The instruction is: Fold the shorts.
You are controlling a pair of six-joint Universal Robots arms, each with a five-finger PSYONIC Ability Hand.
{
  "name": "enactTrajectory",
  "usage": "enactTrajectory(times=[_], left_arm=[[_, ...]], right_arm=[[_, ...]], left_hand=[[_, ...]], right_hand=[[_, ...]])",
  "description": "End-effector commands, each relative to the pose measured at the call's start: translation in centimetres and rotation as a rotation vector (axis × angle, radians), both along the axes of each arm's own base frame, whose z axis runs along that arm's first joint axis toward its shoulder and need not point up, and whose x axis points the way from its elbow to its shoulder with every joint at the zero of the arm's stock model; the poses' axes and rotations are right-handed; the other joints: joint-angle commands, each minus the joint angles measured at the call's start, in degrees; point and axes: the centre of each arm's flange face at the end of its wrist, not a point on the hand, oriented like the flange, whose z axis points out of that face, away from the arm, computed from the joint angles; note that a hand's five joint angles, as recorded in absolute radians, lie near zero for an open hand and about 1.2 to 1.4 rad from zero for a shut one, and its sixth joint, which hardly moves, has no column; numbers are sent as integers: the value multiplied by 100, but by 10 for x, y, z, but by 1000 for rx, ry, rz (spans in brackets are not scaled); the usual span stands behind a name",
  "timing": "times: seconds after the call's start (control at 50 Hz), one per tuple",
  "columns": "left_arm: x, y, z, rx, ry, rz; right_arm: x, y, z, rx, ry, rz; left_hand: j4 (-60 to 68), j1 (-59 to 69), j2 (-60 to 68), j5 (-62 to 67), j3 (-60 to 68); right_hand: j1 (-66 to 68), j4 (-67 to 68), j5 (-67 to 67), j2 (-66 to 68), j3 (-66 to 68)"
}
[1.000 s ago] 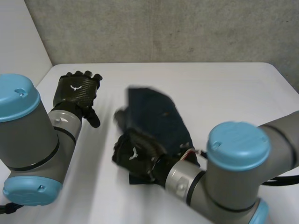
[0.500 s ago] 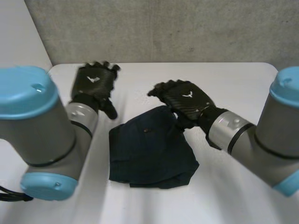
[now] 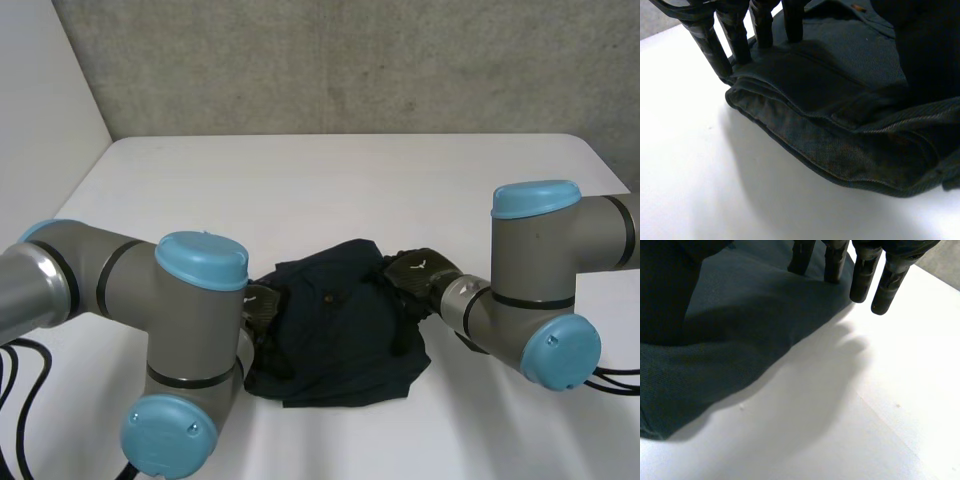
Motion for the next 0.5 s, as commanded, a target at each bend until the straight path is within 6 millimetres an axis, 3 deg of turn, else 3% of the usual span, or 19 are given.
enactTrajectory(times=[0.02,0.12,0.14,0.2,0.22,0.28,0.3,0.38,0.44,0.5], left_arm=[[-4,0,18,-45,28,-14],[-4,-2,65,-143,112,-12],[-2,-2,88,-191,151,-8],[4,-1,127,-278,219,4],[12,-3,154,-337,265,21],[29,-10,190,-414,311,71],[44,-14,210,-453,326,114],[67,-18,240,-462,330,146],[75,-18,248,-442,330,137],[80,-20,249,-420,322,138]], right_arm=[[-3,1,14,-53,-14,-13],[-5,0,58,-192,-108,-38],[-7,0,78,-249,-154,-56],[-12,-1,108,-322,-226,-116],[-18,0,130,-366,-278,-172],[-30,5,165,-439,-348,-257],[-42,7,186,-489,-383,-319],[-74,5,217,-568,-386,-461],[-91,1,222,-546,-351,-517],[-95,2,224,-528,-341,-528]], left_hand=[[-169,82,-21,-254,-148],[-169,82,-21,-254,-148],[-169,82,-21,-254,-148],[-169,82,-21,-254,-148],[-169,82,-21,-254,-148],[-97,154,51,-182,-77],[-14,237,134,-99,7],[-96,155,52,-181,-75],[-130,120,17,-216,-110],[-147,104,1,-233,-127]], right_hand=[[177,-338,-279,-112,-105],[177,-338,-279,-112,-105],[177,-338,-279,-112,-105],[177,-338,-279,-112,-105],[177,-338,-279,-112,-105],[177,-338,-279,-112,-105],[177,-338,-279,-112,-105],[177,-338,-279,-112,-105],[177,-338,-279,-112,-105],[177,-338,-279,-112,-105]])
